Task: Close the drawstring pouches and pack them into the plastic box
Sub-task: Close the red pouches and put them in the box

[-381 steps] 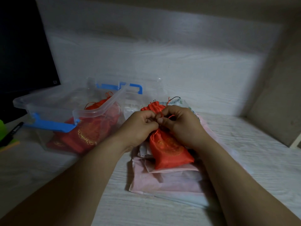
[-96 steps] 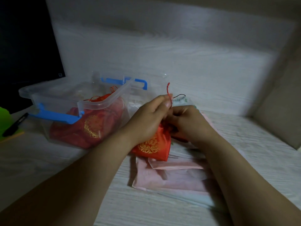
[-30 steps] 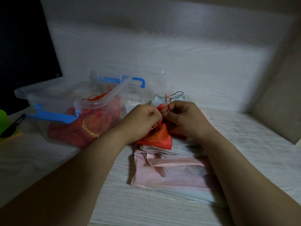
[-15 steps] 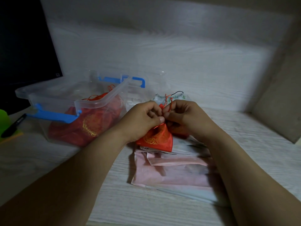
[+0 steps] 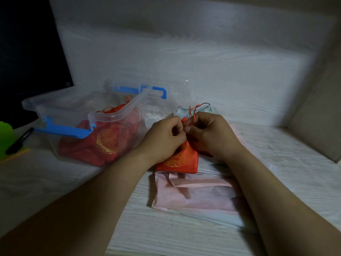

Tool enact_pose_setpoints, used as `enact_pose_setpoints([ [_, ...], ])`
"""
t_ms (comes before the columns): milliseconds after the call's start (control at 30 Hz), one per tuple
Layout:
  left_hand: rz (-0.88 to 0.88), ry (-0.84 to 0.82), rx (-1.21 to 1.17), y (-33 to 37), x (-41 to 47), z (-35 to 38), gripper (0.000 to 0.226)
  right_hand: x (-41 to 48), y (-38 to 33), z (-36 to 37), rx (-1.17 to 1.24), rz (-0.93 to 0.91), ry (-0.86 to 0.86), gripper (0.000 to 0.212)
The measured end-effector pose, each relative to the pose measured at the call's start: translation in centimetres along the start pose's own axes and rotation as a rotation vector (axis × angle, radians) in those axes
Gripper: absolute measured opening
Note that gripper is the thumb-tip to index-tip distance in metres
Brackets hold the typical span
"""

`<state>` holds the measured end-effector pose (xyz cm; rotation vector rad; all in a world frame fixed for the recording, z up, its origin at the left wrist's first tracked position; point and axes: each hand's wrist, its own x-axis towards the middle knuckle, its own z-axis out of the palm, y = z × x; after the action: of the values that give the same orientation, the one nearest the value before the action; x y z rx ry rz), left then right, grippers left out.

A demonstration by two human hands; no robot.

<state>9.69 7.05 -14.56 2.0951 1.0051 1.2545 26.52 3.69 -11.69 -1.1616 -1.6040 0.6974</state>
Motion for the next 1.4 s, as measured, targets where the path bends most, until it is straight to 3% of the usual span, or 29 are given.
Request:
enact_pose_setpoints([
  [300,-0.004,0.044,0.024,-0.2,0.2,0.5,0.002,-0.5,-0.7,0.6,-0.221,-0.106,0.083,0.007],
  [467,0.035,0.119,0.057,0.0,0.2,0.2,0.009,-0.4,-0.8,0.8,-0.212,-0.144,0.094,0.011],
  [733,-0.063,-0.120,-0.142,-0.4,0.6,-1.3,0.016,0.0,-0.6,0.2,-0.118,-0.066,0.042,0.028],
  [1067,-0.122,-0.175,-0.260,0.3,0.4,-1.8,0.023,0.0,-1.0,-0.6,-0.117,-0.066,0.051,0.033],
  [1400,-0.119,-0.110,-0.183,0.0,0.4,-1.7,0.020,0.7,0.0,-1.5,-0.232,-0.026,0.236,0.013],
])
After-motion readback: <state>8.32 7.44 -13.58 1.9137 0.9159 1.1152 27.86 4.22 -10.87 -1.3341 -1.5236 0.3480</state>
